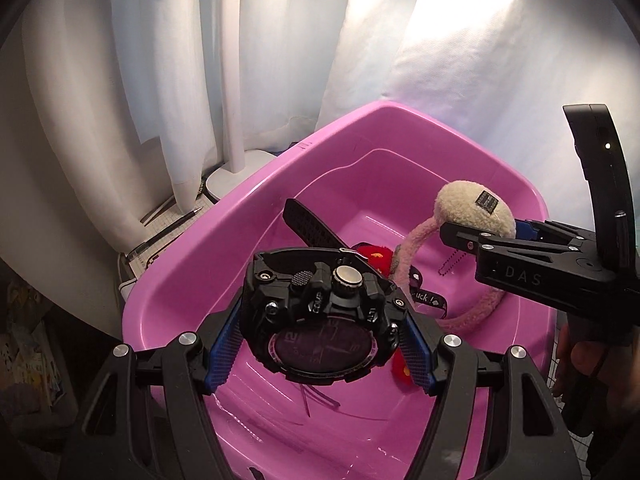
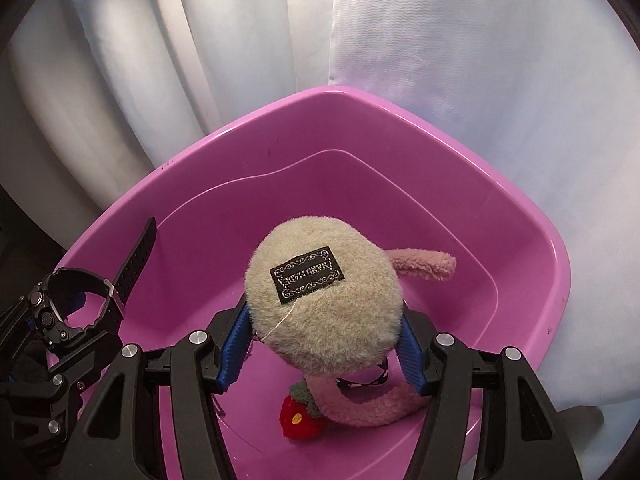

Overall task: Organize jewelry
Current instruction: 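Open both tools to drop the watch and pouch into the tub, then move both tools back over the table toward the pearl hair claw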

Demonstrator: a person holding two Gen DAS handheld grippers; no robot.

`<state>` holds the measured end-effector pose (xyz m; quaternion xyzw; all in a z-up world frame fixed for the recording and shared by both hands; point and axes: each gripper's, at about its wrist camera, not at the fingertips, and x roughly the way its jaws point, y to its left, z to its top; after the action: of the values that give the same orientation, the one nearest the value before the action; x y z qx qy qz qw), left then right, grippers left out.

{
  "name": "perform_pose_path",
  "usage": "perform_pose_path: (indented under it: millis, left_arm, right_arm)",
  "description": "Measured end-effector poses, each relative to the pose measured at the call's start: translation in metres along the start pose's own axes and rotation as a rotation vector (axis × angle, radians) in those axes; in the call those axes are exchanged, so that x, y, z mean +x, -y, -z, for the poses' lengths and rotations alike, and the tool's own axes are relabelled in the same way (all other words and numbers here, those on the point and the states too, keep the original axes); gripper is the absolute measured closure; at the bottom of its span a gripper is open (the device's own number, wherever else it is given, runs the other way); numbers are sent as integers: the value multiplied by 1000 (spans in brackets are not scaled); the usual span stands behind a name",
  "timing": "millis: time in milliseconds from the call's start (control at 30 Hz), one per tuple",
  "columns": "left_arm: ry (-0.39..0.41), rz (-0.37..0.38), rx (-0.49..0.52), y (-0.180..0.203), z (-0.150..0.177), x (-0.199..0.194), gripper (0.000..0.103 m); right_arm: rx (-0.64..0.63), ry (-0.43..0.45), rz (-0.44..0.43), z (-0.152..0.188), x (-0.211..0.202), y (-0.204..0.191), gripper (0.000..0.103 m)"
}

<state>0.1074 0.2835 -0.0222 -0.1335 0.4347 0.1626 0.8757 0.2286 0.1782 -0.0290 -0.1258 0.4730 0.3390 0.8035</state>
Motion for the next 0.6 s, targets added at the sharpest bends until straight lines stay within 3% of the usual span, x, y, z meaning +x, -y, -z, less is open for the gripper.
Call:
perform_pose_path:
  millis: [200, 300, 600]
  left_arm:
    - [-31, -4, -7, -4, -1, 5, 34]
    - [-4, -12, -13, -6, -2, -1, 20]
    - [1, -8, -17, -10, -2, -3, 15]
  right_arm:
    - [12, -14, 38, -2, 4, 0, 41]
    - [13, -26, 43, -1, 6, 0, 40]
    - [25, -26, 60, 4, 0, -8, 36]
